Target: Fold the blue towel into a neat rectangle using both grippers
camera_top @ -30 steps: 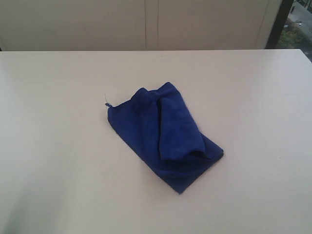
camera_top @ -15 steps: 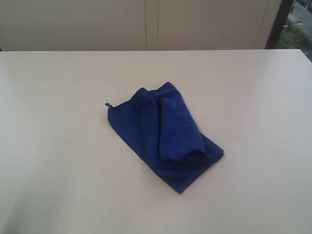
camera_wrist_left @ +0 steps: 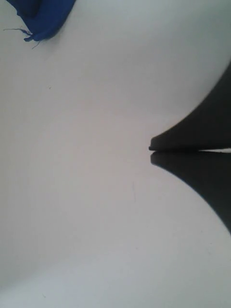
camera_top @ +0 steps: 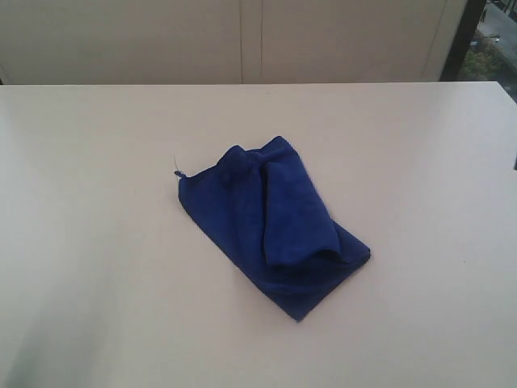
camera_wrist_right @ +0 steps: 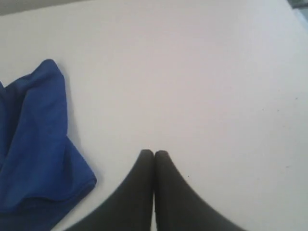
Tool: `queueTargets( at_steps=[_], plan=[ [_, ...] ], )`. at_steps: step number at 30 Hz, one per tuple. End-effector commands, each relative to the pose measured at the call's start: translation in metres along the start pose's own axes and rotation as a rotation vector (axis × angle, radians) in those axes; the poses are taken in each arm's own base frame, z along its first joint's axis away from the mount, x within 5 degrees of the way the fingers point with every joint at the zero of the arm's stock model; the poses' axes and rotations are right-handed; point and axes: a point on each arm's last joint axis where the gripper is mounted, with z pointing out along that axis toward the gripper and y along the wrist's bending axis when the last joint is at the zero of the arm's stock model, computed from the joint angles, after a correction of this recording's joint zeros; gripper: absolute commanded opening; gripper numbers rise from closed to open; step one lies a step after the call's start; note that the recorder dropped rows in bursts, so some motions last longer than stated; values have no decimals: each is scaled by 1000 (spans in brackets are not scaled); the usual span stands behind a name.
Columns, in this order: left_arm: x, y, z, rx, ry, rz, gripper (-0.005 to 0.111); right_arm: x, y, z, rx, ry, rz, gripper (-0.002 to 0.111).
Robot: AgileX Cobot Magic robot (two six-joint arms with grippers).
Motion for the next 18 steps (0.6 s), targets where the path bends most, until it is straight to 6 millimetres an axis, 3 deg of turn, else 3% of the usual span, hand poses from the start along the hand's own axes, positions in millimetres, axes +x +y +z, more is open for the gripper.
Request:
queueTargets(
  at_steps=[1,9,18],
  plan=[
    [2,0,1,1,-3,-14,0,-4,9,34,-46,84,0,0],
    [2,0,1,1,-3,-14,0,-11,60,96,-163,200,-101,0],
    [2,0,1,1,-3,-14,0,-19,145,156,-299,274,-214,0]
  ],
)
